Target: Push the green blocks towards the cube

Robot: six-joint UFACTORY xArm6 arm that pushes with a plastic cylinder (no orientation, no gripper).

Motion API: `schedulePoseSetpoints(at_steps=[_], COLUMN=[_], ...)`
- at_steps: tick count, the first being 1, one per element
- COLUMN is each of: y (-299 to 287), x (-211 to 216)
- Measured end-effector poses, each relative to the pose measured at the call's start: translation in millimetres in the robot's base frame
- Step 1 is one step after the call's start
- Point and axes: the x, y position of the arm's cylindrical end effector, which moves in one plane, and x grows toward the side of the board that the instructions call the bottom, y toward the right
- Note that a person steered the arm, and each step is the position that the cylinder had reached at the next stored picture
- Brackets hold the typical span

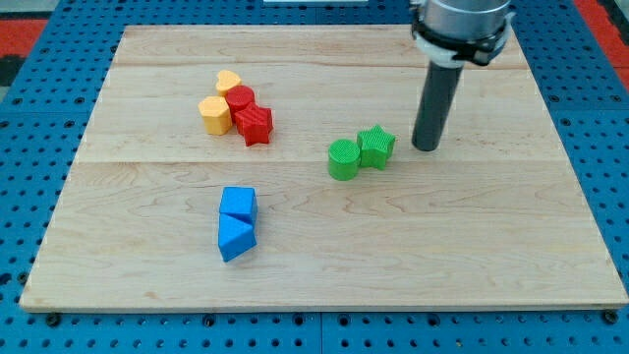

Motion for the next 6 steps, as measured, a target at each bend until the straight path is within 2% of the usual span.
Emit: schedulePoseSetpoints(at_steps=[1, 2, 3, 5, 6], y=[-15, -31, -87, -182, -182], x=[6, -8, -2, 47, 22])
